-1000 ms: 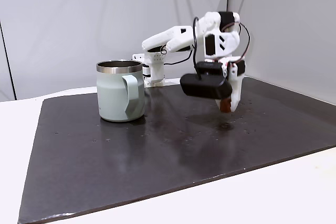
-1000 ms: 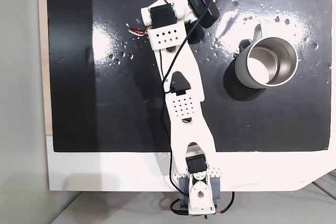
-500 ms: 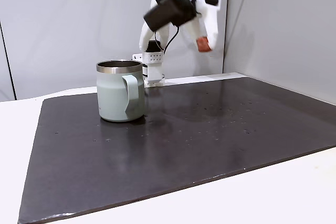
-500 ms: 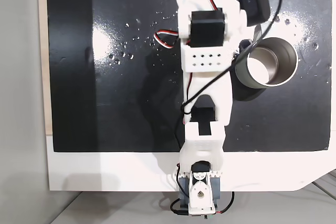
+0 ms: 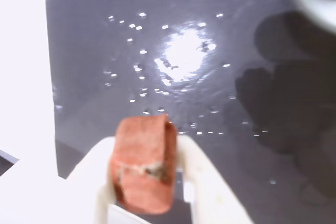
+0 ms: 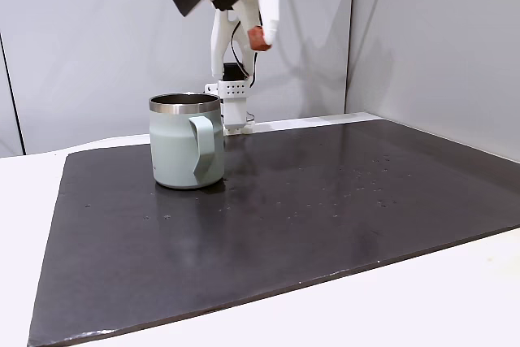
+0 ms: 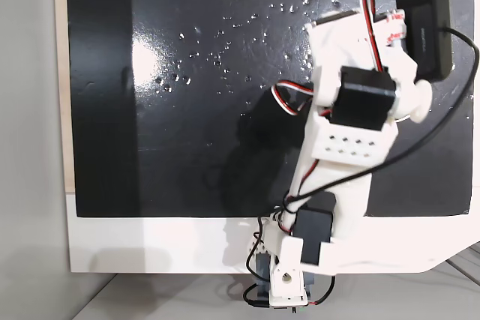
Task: Grasp a cube and put it in the cup.
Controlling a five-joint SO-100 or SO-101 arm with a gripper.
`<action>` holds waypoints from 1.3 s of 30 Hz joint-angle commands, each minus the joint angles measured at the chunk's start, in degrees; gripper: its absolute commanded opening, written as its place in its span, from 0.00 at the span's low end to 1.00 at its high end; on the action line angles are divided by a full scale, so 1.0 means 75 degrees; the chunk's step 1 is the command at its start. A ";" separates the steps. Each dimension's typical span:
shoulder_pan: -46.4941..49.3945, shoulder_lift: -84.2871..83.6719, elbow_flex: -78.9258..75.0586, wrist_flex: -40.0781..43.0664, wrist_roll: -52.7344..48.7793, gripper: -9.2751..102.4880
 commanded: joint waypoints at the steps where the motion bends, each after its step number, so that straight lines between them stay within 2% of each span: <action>1: 0.0809 0.1406 0.1113 0.0082 -0.0668 0.09; 10: 0.2602 0.1277 0.1781 0.0059 -0.1840 0.09; 23: 0.2648 0.0609 0.1676 0.0059 -0.2016 0.09; 25: 0.2672 0.0656 0.1770 0.0059 -0.2016 0.13; 28: 0.2789 0.0750 0.1887 0.0059 -0.2016 0.27; 29: 0.2848 0.0809 0.1934 0.0059 -0.2016 0.28; 39: 0.3105 0.1078 0.2426 0.0059 -0.2227 0.29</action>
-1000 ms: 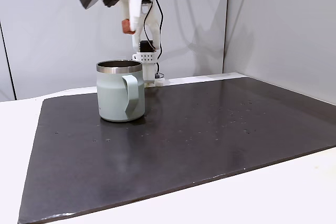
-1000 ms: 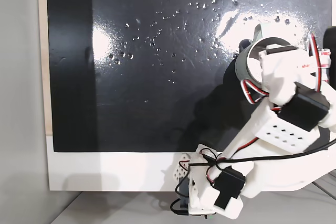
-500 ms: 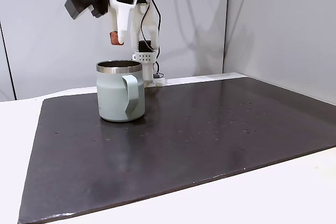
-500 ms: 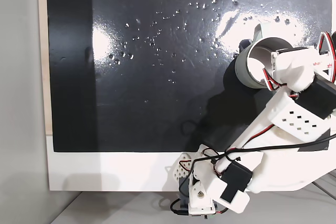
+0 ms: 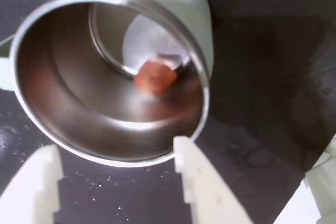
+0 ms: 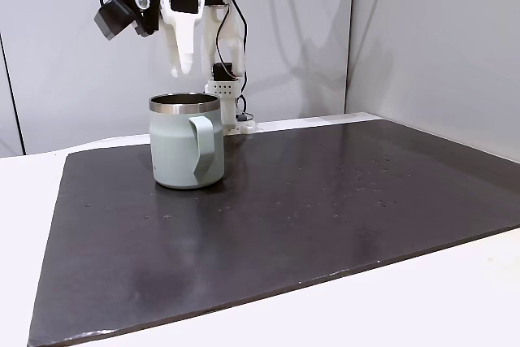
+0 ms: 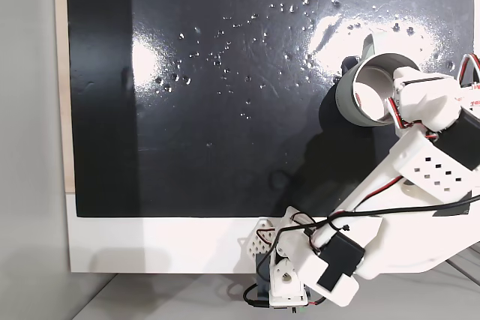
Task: Grasp a cube and put it in the cup.
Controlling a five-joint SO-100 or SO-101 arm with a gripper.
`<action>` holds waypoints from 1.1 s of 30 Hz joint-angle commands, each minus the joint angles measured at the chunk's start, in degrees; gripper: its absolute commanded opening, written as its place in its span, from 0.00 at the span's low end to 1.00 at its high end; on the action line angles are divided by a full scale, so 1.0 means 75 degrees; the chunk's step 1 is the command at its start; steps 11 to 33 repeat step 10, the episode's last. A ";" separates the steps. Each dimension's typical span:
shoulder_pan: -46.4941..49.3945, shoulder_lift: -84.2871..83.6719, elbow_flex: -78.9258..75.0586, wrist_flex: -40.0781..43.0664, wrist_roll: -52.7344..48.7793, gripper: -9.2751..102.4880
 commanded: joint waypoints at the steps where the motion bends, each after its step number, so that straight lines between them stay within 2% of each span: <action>1: 0.0070 0.0574 0.0012 0.0047 -0.0094 0.29; 33: -0.0082 0.1184 0.0316 0.0047 -0.0152 0.29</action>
